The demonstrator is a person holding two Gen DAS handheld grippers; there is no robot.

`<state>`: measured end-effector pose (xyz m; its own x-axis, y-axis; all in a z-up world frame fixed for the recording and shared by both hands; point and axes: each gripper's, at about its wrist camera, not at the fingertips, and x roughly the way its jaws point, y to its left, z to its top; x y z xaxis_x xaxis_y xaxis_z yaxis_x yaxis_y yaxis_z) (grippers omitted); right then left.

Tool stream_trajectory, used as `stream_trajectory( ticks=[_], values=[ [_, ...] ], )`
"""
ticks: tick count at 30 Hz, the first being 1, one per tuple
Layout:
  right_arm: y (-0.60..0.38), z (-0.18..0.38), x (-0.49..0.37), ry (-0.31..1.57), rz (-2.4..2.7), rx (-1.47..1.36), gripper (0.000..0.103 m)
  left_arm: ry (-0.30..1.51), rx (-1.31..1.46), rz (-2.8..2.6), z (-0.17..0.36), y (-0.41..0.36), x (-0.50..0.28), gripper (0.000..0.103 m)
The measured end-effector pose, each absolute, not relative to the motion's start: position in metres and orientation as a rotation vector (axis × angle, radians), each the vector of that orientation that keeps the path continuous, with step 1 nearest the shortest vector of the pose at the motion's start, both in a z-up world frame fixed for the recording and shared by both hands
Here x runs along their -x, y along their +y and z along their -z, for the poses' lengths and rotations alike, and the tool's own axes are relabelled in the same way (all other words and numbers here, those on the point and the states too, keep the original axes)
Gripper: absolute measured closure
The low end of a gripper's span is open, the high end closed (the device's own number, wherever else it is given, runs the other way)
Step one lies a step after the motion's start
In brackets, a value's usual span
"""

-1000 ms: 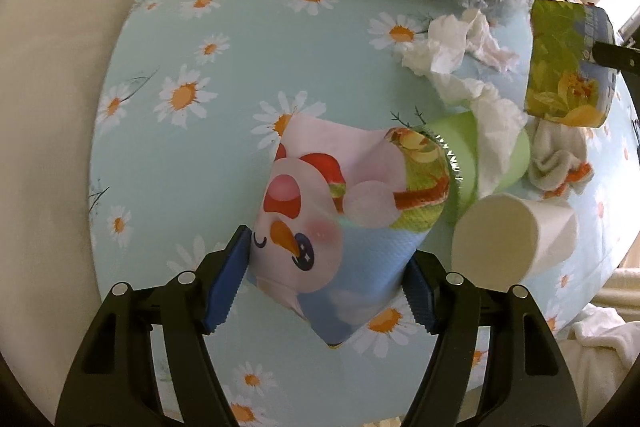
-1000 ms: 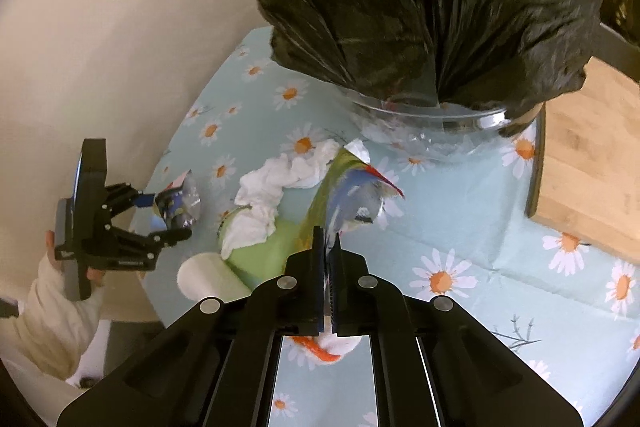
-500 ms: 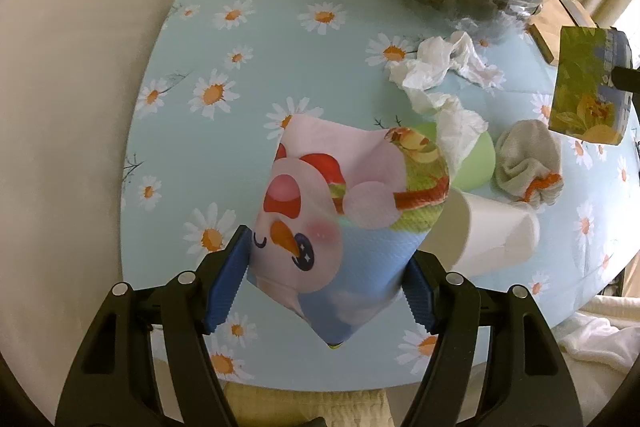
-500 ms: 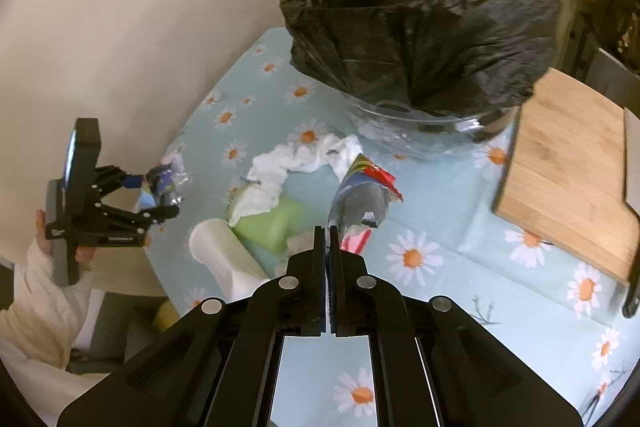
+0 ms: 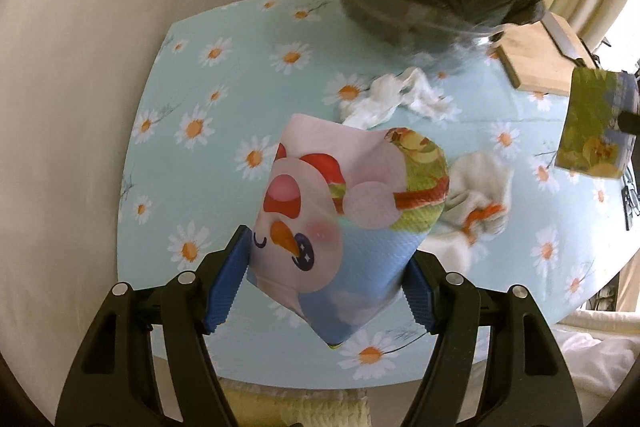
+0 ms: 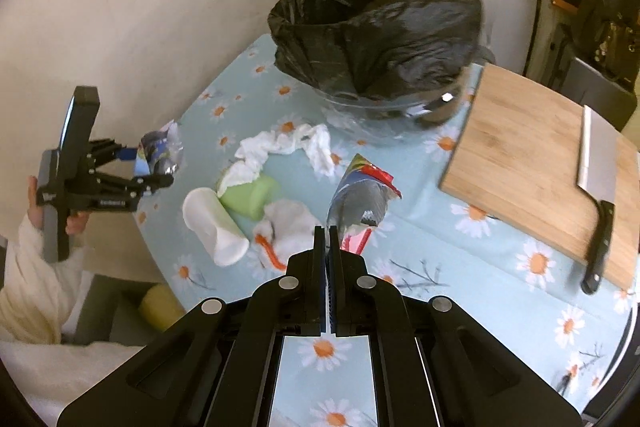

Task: Collect trash
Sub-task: 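Carry the juice box and pig bag over the black bin and open both tools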

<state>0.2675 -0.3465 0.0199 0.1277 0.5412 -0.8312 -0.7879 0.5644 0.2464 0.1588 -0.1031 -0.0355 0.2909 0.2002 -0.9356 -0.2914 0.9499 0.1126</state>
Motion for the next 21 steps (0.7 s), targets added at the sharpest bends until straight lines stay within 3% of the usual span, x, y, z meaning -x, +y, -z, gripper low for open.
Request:
stream_trajectory(
  ticks=[21],
  values=[
    [-0.45,-0.084,-0.282,0.899,-1.064,0.166,0.102,1.111,-0.015,-0.247,-0.034,-0.211,-0.216,0.033]
  ],
)
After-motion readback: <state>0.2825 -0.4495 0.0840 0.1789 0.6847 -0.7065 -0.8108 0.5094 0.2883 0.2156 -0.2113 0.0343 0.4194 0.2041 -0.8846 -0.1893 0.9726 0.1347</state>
